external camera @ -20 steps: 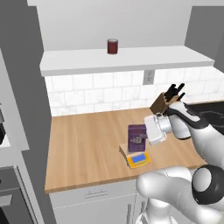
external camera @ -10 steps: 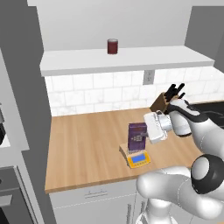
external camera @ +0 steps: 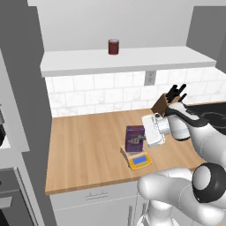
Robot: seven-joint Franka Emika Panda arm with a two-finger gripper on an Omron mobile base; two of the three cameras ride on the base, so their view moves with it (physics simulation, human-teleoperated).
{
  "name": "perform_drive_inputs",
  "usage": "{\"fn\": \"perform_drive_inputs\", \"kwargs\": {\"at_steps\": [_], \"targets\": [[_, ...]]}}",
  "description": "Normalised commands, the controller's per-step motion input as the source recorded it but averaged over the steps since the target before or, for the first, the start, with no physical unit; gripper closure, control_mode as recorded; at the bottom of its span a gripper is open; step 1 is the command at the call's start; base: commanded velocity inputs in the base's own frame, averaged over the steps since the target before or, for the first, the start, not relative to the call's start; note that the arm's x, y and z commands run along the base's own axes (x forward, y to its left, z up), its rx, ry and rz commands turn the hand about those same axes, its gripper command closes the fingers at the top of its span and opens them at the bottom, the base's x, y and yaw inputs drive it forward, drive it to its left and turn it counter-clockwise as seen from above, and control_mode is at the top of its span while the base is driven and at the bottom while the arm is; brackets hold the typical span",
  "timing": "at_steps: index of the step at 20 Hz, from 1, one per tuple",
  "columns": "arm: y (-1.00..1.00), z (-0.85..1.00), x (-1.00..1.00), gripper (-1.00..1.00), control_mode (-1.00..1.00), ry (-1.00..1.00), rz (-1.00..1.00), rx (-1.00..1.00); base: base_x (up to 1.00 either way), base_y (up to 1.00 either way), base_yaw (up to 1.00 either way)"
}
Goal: Pick the cereal and place it on the digital scale for weighing, and close the cabinet.
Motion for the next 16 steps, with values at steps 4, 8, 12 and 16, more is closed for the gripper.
{"fn": "perform_drive_inputs", "kwargs": {"at_steps": [4,8,12,16], "targets": [[-0.14,0.00,0.00,1.00,-1.00,0.00,0.00,0.01,0.00,0.00,0.00],[-0.30,0.00,0.00,1.00,-1.00,0.00,0.00,0.01,0.00,0.00,0.00],[-0.08,0.00,0.00,1.00,-1.00,0.00,0.00,0.00,0.00,0.00,0.00],[0.11,0.00,0.00,1.00,-1.00,0.00,0.00,0.00,0.00,0.00,0.00]]}}
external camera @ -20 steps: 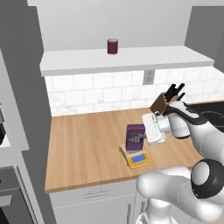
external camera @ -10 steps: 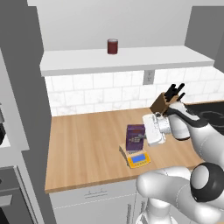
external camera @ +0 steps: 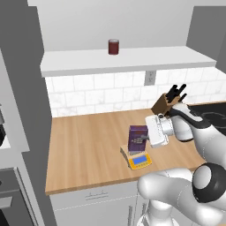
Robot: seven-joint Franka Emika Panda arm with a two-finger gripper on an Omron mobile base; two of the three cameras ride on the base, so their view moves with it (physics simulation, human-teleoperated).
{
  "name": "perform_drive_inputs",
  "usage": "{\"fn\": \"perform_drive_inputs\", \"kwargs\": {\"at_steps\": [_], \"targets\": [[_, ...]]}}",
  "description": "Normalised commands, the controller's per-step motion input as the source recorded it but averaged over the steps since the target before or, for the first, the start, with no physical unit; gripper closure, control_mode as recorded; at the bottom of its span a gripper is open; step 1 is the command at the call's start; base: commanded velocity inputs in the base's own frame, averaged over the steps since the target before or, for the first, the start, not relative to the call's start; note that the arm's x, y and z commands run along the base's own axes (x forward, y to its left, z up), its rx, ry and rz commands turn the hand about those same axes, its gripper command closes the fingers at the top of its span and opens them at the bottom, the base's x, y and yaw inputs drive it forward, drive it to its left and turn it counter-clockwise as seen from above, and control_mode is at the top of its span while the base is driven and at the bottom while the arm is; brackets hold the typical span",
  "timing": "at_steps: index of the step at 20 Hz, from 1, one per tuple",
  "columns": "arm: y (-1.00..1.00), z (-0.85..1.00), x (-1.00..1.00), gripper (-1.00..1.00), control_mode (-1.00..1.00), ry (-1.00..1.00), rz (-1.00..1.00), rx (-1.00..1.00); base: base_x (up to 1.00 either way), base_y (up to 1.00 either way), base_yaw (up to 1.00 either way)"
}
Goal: Pick the cereal and place it on the digital scale for weighing, and close the cabinet.
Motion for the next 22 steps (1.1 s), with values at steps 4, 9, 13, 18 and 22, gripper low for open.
{"fn": "perform_drive_inputs", "kwargs": {"at_steps": [4,9,13,18,22], "targets": [[0.00,0.00,0.00,1.00,-1.00,0.00,0.00,0.00,0.00,0.00,0.00],[0.00,-0.04,0.00,-1.00,-1.00,0.05,0.00,0.00,0.00,0.00,0.00],[0.00,0.00,0.00,-1.00,-1.00,0.03,0.00,0.00,0.00,0.00,0.00],[0.00,0.00,0.00,-1.00,-1.00,0.01,0.00,0.00,0.00,0.00,0.00],[-0.04,0.00,0.00,-1.00,-1.00,0.00,0.01,0.01,0.00,0.00,0.00]]}}
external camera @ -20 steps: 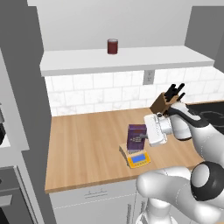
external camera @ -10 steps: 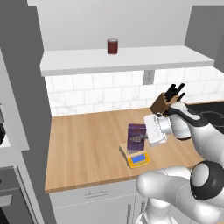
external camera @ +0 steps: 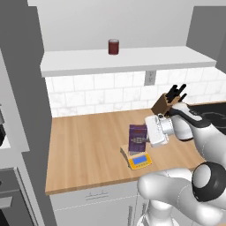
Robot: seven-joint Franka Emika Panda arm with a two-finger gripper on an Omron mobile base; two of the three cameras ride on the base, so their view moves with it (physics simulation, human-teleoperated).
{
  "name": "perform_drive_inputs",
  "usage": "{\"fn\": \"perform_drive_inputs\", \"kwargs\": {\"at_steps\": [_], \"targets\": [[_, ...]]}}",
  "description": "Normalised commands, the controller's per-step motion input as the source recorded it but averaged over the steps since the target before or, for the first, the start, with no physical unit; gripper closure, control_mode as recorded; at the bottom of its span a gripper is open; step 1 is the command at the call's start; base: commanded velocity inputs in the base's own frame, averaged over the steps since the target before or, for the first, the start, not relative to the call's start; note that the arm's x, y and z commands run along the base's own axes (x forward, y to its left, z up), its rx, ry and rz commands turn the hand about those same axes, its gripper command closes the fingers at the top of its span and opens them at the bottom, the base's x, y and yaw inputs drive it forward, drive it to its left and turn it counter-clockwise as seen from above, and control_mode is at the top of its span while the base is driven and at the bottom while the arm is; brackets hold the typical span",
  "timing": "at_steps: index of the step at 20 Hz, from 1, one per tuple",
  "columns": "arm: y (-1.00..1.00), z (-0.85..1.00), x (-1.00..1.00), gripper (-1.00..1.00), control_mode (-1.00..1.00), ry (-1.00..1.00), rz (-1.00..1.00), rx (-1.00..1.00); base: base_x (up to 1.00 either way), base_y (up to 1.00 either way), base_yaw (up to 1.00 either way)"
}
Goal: Pick the cereal and place it on the digital scale for weighing, and close the cabinet.
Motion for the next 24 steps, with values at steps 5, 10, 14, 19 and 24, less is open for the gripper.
{"fn": "perform_drive_inputs", "kwargs": {"at_steps": [5,10,14,19,24], "targets": [[-0.36,0.00,0.00,-1.00,-1.00,-0.01,0.00,0.07,0.00,0.00,0.00],[-0.33,0.00,0.00,-1.00,-1.00,-0.03,0.00,0.08,0.00,0.00,0.00],[-0.53,0.00,-0.06,-1.00,-1.00,-0.06,0.00,0.11,0.00,0.00,0.00],[-0.52,0.04,-0.51,-1.00,-1.00,-0.25,0.00,0.12,0.00,0.00,0.00],[-0.48,0.24,-0.78,-1.00,-1.00,-0.44,-0.03,0.12,0.00,0.00,0.00]]}}
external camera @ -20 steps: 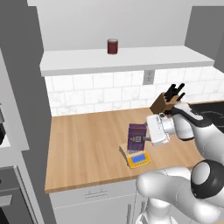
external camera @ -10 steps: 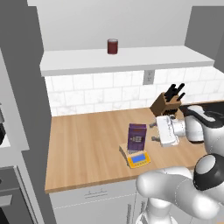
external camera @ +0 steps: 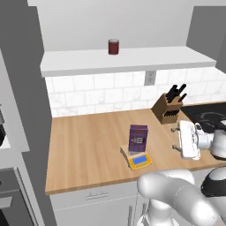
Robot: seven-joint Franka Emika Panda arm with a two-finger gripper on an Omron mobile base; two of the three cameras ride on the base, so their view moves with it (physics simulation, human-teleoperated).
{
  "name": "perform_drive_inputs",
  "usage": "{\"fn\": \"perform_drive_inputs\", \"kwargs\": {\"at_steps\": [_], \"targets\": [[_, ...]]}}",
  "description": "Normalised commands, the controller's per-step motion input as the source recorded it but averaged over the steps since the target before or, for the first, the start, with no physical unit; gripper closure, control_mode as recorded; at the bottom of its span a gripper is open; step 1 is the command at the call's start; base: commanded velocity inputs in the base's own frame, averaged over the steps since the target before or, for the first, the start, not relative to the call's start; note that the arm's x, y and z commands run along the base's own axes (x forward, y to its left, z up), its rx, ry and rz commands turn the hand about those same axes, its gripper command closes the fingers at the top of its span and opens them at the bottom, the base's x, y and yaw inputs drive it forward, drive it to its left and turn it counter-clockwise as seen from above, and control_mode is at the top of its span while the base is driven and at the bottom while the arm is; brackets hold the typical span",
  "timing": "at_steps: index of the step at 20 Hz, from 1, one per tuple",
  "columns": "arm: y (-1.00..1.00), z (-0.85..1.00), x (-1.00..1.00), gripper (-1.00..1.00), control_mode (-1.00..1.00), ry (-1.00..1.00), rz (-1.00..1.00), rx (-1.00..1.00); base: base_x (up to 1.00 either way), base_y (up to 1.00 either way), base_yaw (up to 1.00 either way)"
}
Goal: Pick the cereal and place it on the digital scale for weighing, and close the cabinet.
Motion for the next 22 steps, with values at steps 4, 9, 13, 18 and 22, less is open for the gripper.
{"fn": "perform_drive_inputs", "kwargs": {"at_steps": [4,9,13,18,22], "targets": [[-0.17,0.56,-0.94,-1.00,-1.00,-0.53,-0.12,0.04,0.00,0.00,0.00],[-0.09,0.61,-0.86,-1.00,-1.00,-0.41,-0.14,0.01,0.00,0.00,0.00],[-0.02,0.36,-0.64,-1.00,-1.00,-0.45,-0.25,0.00,0.00,0.00,0.00],[-0.02,0.38,-0.34,-1.00,-1.00,-0.38,-0.30,0.00,0.00,0.00,0.00],[-0.39,0.66,-0.12,-1.00,-1.00,-0.09,-0.18,0.03,0.00,0.00,0.00]]}}
